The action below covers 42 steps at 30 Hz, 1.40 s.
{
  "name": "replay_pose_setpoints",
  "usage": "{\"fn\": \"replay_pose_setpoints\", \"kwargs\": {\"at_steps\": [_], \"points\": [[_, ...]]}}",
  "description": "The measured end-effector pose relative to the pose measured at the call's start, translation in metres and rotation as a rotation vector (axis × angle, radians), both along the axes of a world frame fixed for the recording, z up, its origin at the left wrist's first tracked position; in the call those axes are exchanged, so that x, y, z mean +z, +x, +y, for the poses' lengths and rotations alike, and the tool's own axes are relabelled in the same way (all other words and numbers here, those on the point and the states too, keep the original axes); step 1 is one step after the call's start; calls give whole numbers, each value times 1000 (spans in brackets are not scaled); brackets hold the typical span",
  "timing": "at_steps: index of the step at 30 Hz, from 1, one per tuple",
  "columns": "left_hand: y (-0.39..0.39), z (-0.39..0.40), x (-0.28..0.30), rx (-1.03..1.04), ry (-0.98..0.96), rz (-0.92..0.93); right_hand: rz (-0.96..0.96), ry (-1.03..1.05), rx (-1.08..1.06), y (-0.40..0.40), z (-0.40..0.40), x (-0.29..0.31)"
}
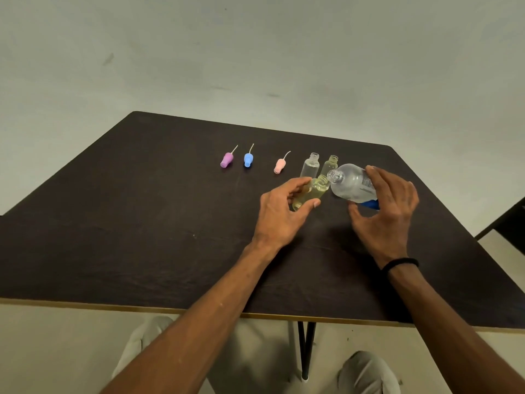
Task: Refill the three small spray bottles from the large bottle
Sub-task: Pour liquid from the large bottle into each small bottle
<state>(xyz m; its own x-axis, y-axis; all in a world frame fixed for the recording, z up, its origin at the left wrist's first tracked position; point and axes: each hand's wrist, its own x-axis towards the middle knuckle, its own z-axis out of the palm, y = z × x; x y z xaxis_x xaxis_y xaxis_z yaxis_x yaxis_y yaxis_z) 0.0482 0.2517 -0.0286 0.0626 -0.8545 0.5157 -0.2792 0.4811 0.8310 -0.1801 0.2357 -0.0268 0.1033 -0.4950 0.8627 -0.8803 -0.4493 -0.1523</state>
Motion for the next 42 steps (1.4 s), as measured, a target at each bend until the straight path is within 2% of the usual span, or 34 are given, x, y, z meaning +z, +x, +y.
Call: {"fn": "replay_pose_setpoints", "kwargs": {"at_steps": [42], "points": [[0, -2, -5, -107, 104, 9, 17, 10, -48, 1, 6, 2]]}}
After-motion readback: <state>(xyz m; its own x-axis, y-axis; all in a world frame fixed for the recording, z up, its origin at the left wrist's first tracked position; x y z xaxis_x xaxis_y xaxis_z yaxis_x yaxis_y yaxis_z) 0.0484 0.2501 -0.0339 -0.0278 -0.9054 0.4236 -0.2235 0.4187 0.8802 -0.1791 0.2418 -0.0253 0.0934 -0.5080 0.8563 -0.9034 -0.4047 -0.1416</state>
